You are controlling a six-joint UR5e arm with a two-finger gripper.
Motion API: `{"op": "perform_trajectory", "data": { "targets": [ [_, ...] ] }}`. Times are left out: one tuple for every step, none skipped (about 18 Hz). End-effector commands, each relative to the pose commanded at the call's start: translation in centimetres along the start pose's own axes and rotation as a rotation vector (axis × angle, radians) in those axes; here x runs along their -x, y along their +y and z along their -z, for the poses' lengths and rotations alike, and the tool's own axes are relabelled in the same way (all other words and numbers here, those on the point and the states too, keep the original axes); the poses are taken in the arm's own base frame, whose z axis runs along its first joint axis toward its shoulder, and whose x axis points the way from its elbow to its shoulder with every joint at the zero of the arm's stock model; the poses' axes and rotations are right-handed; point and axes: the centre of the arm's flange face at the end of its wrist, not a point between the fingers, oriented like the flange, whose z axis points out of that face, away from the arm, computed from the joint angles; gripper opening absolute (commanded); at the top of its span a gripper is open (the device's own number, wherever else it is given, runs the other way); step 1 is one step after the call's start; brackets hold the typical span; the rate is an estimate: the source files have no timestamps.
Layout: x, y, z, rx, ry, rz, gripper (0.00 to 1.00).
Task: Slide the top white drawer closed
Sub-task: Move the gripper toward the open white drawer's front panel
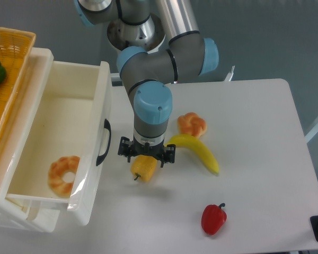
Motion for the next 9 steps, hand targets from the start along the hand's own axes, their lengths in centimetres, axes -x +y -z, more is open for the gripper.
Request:
{"op": "perform_trajectory", "data": {
  "targets": [
    [0.0, 0.0, 0.0, 0.0, 0.003, 0.0, 1.0],
    [-0.2, 0.0, 0.1, -0.003, 0.006, -0.002, 1.0],
    [-0.2, 0.0, 0.2, -0.005, 0.006, -0.002, 1.0],
    [-0.3, 0.0, 0.3, -0.002, 0.008, -0.003, 1.0],
    [-0.7, -0.1, 0.3, -0.002, 0.011, -0.009, 1.0],
    [-0.8, -0.1, 0.3, -0.007, 0.019, -0.009, 1.0],
    [-0.9, -0.1, 0.4, -0.012, 0.027, -0.011, 1.0],
    [-1.0, -0.2, 0.5, -0.017, 0.034, -0.011, 1.0],
    [-1.1, -0.2, 0.5, -0.019, 0.038, -0.011, 1.0]
  ]
}}
